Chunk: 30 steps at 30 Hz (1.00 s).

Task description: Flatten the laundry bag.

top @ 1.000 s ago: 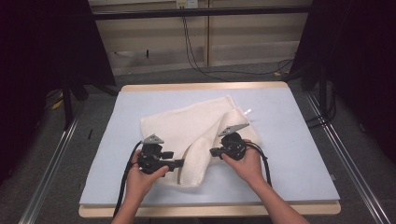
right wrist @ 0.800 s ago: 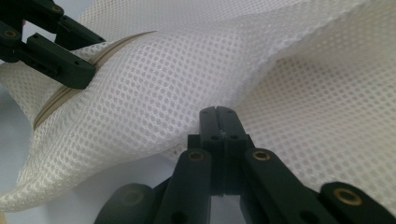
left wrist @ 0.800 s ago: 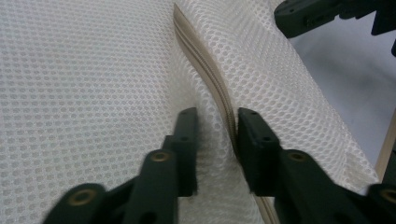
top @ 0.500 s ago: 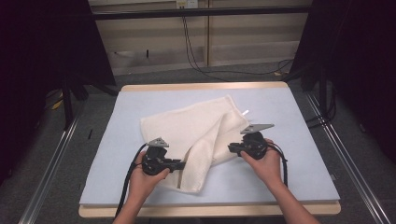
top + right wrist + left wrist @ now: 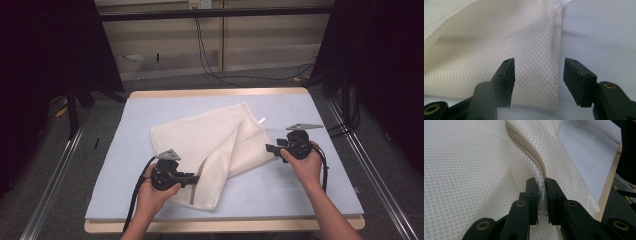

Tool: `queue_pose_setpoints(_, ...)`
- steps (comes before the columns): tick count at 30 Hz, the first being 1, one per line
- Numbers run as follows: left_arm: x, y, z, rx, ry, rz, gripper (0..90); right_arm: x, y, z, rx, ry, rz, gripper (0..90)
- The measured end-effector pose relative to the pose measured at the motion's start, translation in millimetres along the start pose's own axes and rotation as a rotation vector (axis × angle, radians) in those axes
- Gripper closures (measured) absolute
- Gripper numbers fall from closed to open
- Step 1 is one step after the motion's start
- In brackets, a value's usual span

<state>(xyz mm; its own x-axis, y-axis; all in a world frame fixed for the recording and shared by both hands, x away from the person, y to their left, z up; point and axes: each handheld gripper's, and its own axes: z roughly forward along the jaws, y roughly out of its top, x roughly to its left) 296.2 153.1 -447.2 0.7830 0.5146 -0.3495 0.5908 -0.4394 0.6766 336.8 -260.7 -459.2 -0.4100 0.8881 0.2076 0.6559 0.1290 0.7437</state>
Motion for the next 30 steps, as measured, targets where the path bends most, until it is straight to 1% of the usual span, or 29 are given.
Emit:
queue_pose_setpoints(1, -0.3, -0.2, 0.6, -0.003, 0.0, 0.002, 81.5, -2.5, 1.1, 2.6, 0.005, 0.006, 0.014, 43.4)
queue_pose_setpoints(2, -0.2, -0.4, 1.0, -0.001, 0.001, 0.006, 81.5, -4.3, 1.8, 4.5, 0.013, 0.01, 0.015, 47.4)
queue_pose_setpoints(3, -0.2, -0.5, 1.2, 0.001, 0.0, 0.007, 81.6, -5.9, 2.4, 8.0, 0.027, 0.018, 0.004, 50.3)
queue_pose_setpoints(4, -0.9, -0.6, 1.6, 0.002, 0.001, 0.007, 81.6, -6.2, 2.1, 9.9, 0.032, 0.023, 0.004, 51.3)
queue_pose_setpoints(5, -1.1, -0.7, 1.7, 0.004, 0.003, 0.01, 81.7, -6.1, 1.4, 12.5, 0.041, 0.033, 0.004, 54.3)
queue_pose_setpoints(6, -1.9, -0.9, 2.0, 0.007, 0.002, 0.012, 81.8, -5.6, 0.9, 13.4, 0.045, 0.04, -0.002, 60.9)
queue_pose_setpoints(7, -2.5, -1.0, 2.3, 0.008, 0.0, 0.012, 81.9, -3.5, 0.0, 13.4, 0.037, 0.054, -0.012, 67.6)
queue_pose_setpoints(9, -3.3, -1.1, 2.4, 0.017, 0.003, 0.018, 82.0, -1.7, -1.4, 12.3, 0.028, 0.052, -0.022, 79.0)
queue_pose_setpoints(10, -3.6, -1.3, 2.7, 0.019, 0.003, 0.018, 82.0, -1.2, -2.8, 10.6, 0.026, 0.062, -0.021, 81.4)
queue_pose_setpoints(12, -4.0, -1.9, 3.3, 0.027, -0.002, 0.016, 82.0, -1.0, -4.3, 6.5, 0.01, 0.059, -0.039, 83.4)
queue_pose_setpoints(13, -4.7, -2.5, 4.4, 0.027, -0.003, 0.013, 82.0, -0.5, -5.7, 4.1, 0.006, 0.067, -0.045, 83.8)
queue_pose_setpoints(14, -5.6, -2.9, 5.0, 0.037, 0.005, 0.014, 82.1, -0.1, -7.2, 1.6, 0.004, 0.068, -0.062, 84.1)
queue_pose_setpoints(15, -7.3, -3.8, 6.9, 0.033, 0.016, 0.013, 82.1, 0.6, -9.3, -1.5, 0.002, 0.07, -0.072, 84.2)
queue_pose_setpoints(16, -7.5, -3.9, 7.1, 0.039, 0.014, 0.017, 82.0, 0.7, -12.8, -5.4, 0.0, 0.075, -0.082, 84.2)
queue_pose_setpoints(18, -7.4, -4.5, 7.6, 0.037, 0.014, 0.014, 82.0, 0.1, -18.8, -11.4, -0.004, 0.074, -0.089, 83.9)
queue_pose_setpoints(20, -7.3, -4.7, 8.2, 0.041, 0.015, 0.011, 81.7, -0.3, -26.3, -18.4, -0.007, 0.077, -0.084, 83.8)
queue_pose_setpoints(22, -7.1, -5.0, 8.6, 0.03, 0.027, -0.004, 80.4, 0.9, -32.9, -22.5, 0.002, 0.071, -0.102, 83.7)
queue_pose_setpoints(24, -4.2, -4.0, 5.7, 0.006, 0.033, -0.023, 75.9, 0.8, -37.4, -22.6, 0.016, 0.068, -0.11, 83.9)
queue_pose_setpoints(27, 4.2, -2.9, -4.5, -0.025, 0.046, -0.062, 69.4, 1.1, -39.3, -18.0, 0.029, 0.065, -0.114, 84.2)
queue_pose_setpoints(28, 6.5, -3.2, -7.3, -0.032, 0.05, -0.073, 65.9, 1.5, -39.3, -16.9, 0.033, 0.062, -0.114, 84.3)
queue_pose_setpoints(29, 10.2, -3.9, -11.5, -0.044, 0.058, -0.081, 62.8, 1.4, -39.2, -15.9, 0.034, 0.063, -0.119, 84.3)
queue_pose_setpoints(30, 14.0, -5.1, -16.2, -0.06, 0.075, -0.104, 60.2, 1.4, -39.0, -14.9, 0.039, 0.064, -0.117, 84.3)
